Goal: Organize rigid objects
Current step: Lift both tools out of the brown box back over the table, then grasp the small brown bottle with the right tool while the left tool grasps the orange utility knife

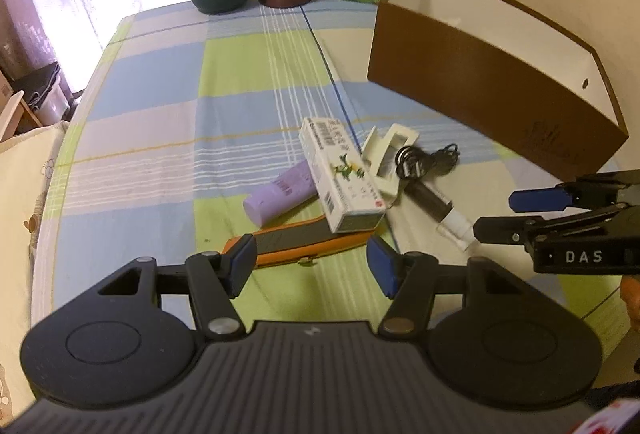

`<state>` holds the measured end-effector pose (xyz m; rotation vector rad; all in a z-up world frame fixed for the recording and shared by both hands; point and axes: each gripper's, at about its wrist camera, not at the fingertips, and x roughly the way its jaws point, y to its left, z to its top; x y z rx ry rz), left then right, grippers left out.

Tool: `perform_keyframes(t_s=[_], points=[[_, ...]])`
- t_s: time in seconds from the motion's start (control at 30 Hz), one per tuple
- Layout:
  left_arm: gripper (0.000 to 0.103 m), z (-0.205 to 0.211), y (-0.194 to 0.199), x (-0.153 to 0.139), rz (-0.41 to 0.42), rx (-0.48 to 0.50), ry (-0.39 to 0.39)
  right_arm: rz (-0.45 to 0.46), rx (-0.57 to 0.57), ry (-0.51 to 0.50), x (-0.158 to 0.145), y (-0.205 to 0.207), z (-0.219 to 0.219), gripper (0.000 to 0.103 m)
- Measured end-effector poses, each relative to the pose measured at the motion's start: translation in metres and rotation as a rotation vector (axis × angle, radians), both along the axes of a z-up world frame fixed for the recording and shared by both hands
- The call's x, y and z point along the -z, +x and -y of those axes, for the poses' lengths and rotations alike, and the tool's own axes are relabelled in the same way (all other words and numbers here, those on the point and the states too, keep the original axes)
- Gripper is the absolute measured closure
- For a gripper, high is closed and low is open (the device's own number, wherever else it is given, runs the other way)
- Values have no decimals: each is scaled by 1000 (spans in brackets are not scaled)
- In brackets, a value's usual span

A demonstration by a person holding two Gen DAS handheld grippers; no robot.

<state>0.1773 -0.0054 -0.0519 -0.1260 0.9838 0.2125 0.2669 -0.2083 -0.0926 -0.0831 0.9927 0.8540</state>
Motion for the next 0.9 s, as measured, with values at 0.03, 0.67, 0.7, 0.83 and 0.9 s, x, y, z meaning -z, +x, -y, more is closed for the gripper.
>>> perform_keyframes(t_s=[0.03,0.67,0.7,0.83,0.9], points=[[46,-2,0,2,-4,4,-6,0,0,-5,1,-2,-1,49],[39,-34,15,44,-27,194,34,72,-1,-114,43,-4,-30,56],[39,-35,17,47,-32,209,43,73,-4,-120,45,-4,-31,56],[37,-38,23,56,-46,267,57,99,-19,-141,49,-4,-36,59],[36,-39,25,60,-53,299,54,115,-29,-143,50,-5,-37,60]])
